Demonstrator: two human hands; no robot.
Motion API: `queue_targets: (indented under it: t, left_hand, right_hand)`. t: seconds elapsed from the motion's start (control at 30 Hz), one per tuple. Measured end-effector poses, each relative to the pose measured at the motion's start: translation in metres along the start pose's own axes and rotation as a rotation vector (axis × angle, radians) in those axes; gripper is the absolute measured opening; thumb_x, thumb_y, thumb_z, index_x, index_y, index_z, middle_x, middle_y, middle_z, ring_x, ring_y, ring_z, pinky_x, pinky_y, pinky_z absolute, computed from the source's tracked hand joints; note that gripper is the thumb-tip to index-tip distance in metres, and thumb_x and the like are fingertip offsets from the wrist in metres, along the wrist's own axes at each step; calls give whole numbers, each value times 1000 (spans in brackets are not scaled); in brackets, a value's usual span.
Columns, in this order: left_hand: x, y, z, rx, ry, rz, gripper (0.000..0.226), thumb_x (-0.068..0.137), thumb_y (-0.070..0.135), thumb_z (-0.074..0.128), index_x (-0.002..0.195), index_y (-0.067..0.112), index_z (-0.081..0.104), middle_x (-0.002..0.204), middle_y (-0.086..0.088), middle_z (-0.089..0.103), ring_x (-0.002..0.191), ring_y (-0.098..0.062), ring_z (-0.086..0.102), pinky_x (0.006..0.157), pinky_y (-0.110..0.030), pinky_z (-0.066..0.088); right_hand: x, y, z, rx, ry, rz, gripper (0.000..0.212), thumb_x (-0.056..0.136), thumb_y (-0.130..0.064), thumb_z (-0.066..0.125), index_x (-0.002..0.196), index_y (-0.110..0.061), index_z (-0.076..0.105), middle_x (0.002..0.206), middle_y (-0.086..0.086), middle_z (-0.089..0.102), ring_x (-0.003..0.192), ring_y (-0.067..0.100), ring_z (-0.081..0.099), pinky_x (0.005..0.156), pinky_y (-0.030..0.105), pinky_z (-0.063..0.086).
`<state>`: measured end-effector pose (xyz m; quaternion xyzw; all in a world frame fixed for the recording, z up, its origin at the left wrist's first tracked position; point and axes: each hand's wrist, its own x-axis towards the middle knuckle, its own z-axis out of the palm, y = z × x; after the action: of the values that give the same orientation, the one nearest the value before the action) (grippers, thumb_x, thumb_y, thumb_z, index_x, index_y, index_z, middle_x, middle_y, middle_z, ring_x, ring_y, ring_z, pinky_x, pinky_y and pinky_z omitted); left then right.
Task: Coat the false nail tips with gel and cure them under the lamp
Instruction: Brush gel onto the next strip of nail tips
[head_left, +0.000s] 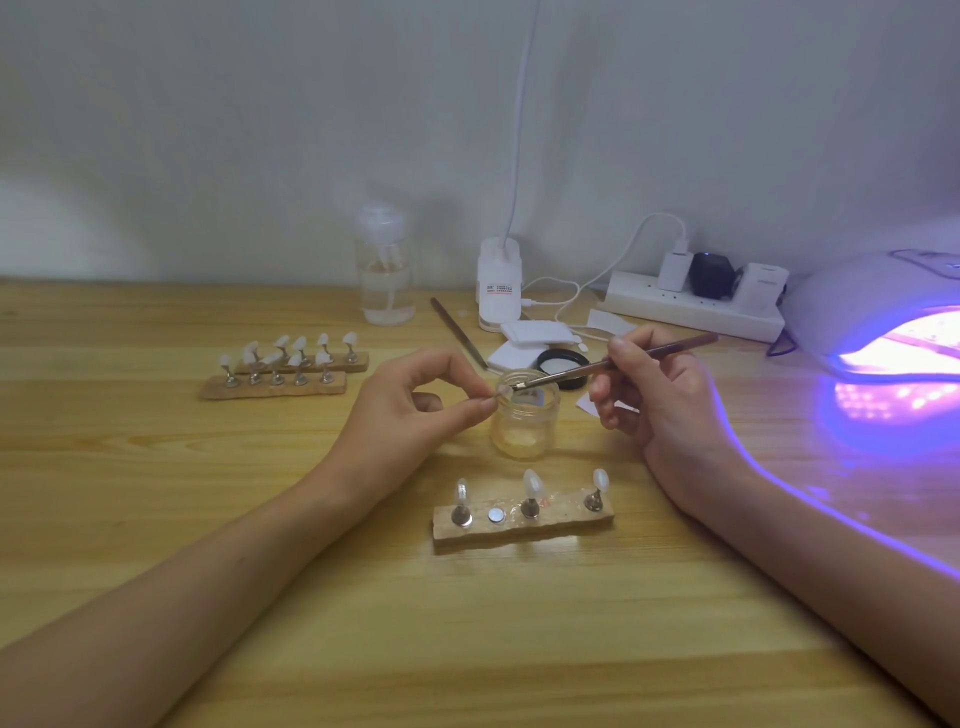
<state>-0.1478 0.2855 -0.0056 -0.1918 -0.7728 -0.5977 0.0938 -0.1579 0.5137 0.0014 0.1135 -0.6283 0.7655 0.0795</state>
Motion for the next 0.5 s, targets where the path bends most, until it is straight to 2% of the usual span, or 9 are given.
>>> queue_targets:
  t: [0.13,0.33,0.4,0.5]
  left_hand:
    - [0,0,0,-3,-5,-2,13,82,13,78,77,20,67,90,6,71,43,-3,32,45,-8,29]
    - [0,0,0,-1,0,-4,14,82,13,78,77,19,67,91,2,70,43,-4,33,44,-10,29]
    - [-1,1,0,2,4,-6,13,82,13,78,77,19,67,90,1,71,43,-3,33,44,-10,29]
    - [-1,1,0,5,-1,-7,12,82,13,78,78,18,68,91,4,71,44,-3,32,45,-10,30]
  right_hand:
    - [-1,-2,0,42,-45,-32,20,93,-30,62,79,-18,53,62,3,63,54,13,57,48,20,45]
    - [-1,-1,0,11,-2,-16,19,95,-25,59,79,-17,53,61,4,62,53,13,57,48,20,45]
    - [-1,-3,0,41,-26,-30,19,90,-31,61,77,-19,55,61,4,62,53,13,57,48,20,45]
    - [-2,-3,1,27,-62,-38,20,93,-30,63,79,-18,54,62,4,63,54,14,57,48,21,45]
